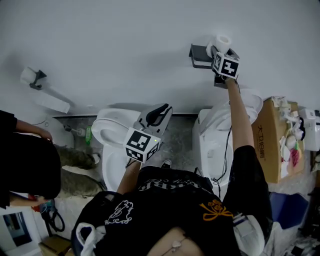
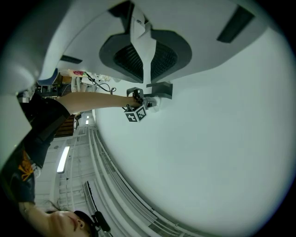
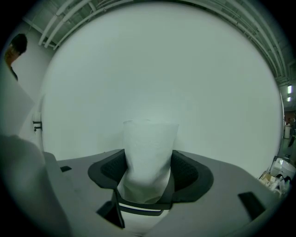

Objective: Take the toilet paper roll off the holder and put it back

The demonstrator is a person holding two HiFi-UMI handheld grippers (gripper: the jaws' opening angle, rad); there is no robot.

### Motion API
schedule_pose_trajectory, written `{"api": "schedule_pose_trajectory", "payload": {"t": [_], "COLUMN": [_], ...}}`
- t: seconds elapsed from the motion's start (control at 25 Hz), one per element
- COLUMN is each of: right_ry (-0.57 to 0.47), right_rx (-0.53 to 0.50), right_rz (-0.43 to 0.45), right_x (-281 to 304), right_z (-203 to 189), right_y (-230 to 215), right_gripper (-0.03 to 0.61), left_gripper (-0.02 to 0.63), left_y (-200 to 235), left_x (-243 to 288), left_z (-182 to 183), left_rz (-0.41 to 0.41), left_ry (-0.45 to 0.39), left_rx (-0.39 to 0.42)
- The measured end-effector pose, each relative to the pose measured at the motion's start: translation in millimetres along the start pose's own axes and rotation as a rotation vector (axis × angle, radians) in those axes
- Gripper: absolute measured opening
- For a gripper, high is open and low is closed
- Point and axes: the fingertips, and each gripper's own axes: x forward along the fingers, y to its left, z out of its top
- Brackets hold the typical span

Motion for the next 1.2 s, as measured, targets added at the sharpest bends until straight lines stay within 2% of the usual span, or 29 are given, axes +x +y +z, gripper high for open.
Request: {"api": "schedule_pose_trajectory", "payload": {"t": [0.2,0.36,0.52,0.76,0.92,1.2], "right_ry": [-0.022,0.012,0.037,-0.013,-0.049,-0.093], "right_rx": [-0.018,-0.031,-0.025,-0.002,0.057,0.123], "right_rz": [0.006,0.016,0.082,0.190,0.298,0.428], "right_x": [5,2,-11,-52,-102,-197], "right_z": [1,-5,-7,-8,-8,-25], "right_y": [-1,0,6,13,31,52], "right_gripper": [0.307,0.316,0.351,0.357,0.321,0.193], "left_gripper": [0.046,0.046,0.046,0.046,0.046,0.046], "left_y": [7,7,5,-3,-17,-57], "left_x": [-2,-3,-3,1,0,-8], "left_z": [-5,-8,-9,-12,-16,-22], "left_rz": [0.013,0.011,0.007,-0.001,-0.006,-0.007], "left_ry": [0.008,0.010,0.009,0.012,0.021,0.030], "left_rx": [-0.006,-0.013,-0.019,-0.034,-0.038,-0.038]}}
